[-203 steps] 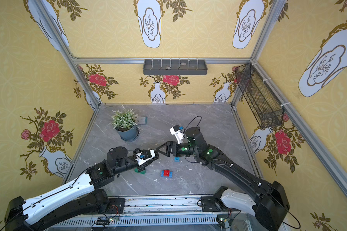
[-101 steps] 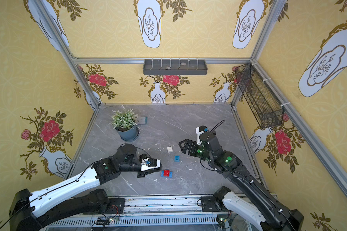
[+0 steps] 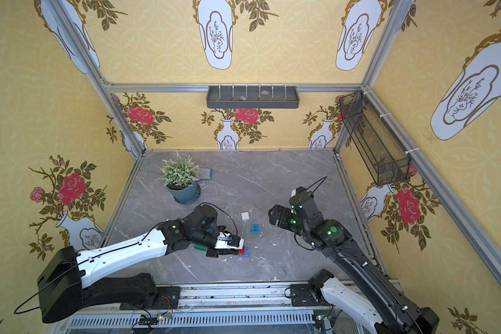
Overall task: Assemble the number 1 with lego
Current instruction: Assemble the lego brick with the lego brick.
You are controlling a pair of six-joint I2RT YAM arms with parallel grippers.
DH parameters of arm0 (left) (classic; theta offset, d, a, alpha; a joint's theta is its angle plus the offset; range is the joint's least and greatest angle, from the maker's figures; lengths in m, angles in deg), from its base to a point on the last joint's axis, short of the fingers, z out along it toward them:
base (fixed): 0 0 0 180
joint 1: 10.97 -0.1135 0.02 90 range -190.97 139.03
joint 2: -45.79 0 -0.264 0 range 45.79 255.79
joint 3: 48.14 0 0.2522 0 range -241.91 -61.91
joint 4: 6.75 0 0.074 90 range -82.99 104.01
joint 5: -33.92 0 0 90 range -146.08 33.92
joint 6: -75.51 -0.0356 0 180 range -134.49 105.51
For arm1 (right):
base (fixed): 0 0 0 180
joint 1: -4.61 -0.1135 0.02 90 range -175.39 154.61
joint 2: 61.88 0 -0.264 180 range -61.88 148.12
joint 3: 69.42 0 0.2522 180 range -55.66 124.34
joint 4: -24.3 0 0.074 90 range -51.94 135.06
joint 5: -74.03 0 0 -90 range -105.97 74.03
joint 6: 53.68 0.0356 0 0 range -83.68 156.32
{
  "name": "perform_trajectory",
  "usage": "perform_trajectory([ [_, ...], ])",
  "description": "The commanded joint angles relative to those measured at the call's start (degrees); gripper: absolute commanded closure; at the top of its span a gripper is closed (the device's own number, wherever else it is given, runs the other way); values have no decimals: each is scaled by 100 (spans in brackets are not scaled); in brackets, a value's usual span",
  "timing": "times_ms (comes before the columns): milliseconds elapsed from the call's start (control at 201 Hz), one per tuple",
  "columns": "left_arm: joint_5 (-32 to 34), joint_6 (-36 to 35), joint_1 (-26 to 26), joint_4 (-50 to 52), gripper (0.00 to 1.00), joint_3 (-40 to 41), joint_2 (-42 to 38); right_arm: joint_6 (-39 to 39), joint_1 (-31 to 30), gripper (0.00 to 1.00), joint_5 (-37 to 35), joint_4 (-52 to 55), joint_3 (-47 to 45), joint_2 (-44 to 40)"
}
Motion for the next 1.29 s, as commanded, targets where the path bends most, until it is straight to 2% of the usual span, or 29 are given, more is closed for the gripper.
perform_trajectory([
  [0,36,78,25,-12,100,-63,165,104,65,2,105,144,99,239],
  [363,290,416,54,115,100,-82,153,389,117,1,123,266,63,655],
  [657,678,396,205,342,100,-264,223,124,350,2,40,465,317,749],
  [777,955,356,307,506,100,-445,358,46,566,2,-10,598,330,613],
  [936,1167,229,473,719,100,-766,754,-68,903,1,262,534,268,568],
  [1290,1352,361,560,702,100,-1001,1321,-114,931,1,373,486,251,615],
])
